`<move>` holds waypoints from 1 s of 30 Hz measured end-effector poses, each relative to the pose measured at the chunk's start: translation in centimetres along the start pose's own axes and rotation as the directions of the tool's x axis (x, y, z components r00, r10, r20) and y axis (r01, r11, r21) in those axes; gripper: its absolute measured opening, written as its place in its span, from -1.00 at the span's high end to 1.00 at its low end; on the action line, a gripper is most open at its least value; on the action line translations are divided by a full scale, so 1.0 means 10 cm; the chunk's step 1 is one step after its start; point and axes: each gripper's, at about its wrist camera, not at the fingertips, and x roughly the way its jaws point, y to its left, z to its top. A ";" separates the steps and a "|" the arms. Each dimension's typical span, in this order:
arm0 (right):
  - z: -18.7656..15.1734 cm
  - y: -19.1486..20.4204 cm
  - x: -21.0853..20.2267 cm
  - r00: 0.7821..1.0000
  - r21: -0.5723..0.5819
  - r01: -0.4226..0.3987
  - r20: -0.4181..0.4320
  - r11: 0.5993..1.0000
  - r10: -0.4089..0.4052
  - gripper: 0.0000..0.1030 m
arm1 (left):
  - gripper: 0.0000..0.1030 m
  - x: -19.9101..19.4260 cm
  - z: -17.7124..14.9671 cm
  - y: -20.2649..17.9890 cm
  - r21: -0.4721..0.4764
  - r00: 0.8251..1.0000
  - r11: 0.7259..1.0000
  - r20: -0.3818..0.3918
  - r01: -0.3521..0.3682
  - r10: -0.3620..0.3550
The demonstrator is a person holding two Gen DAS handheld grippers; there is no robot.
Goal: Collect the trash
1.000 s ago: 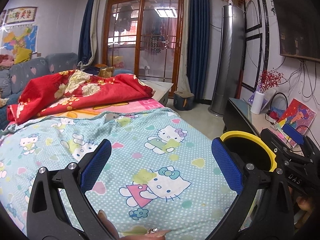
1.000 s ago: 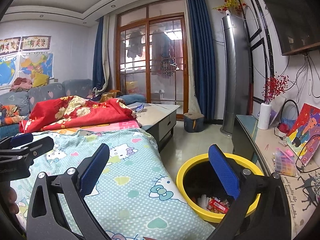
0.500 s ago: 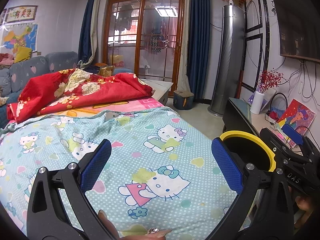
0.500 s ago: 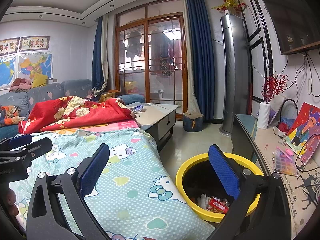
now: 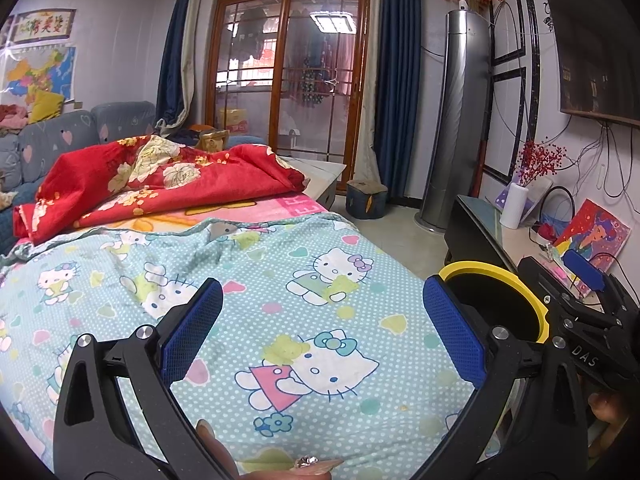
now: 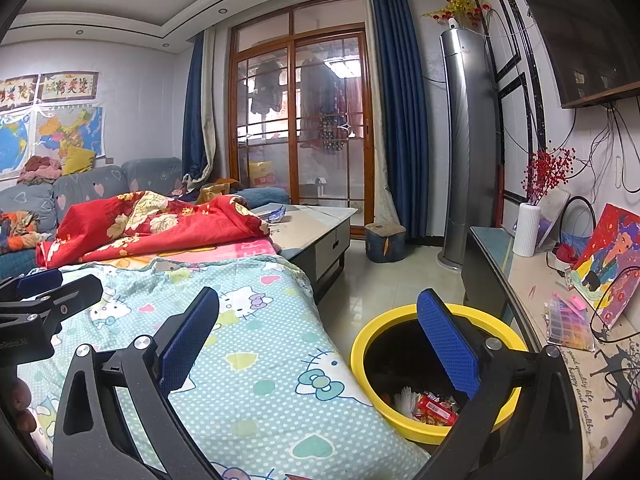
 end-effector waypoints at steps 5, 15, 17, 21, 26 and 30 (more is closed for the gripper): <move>0.00 0.00 0.00 1.000 0.001 0.000 -0.001 1.000 0.000 -0.87 | -0.79 -0.02 -0.01 -0.02 -0.001 1.000 1.000 -0.003 0.003 -0.003; 0.01 -0.01 0.00 1.000 0.003 0.003 -0.002 1.000 -0.003 -0.87 | -0.79 -0.02 -0.01 -0.03 0.001 1.000 1.000 -0.002 0.003 -0.003; 0.01 -0.01 0.00 1.000 0.002 0.004 -0.003 1.000 -0.004 -0.87 | -0.79 -0.02 -0.01 -0.04 0.000 1.000 1.000 -0.003 0.004 -0.004; 0.01 -0.02 0.00 1.000 0.003 0.005 -0.004 1.000 -0.005 -0.87 | -0.79 -0.02 -0.02 -0.06 -0.002 1.000 1.000 -0.006 0.004 -0.004; 0.00 -0.06 -0.01 1.000 0.006 0.010 -0.007 1.000 -0.010 -0.87 | -0.79 -0.02 -0.05 -0.09 0.000 1.000 1.000 -0.016 0.008 -0.008; 0.00 -0.07 -0.01 1.000 0.006 0.010 -0.008 1.000 -0.010 -0.87 | -0.79 0.01 -0.07 -0.07 -0.001 1.000 1.000 -0.029 0.007 -0.007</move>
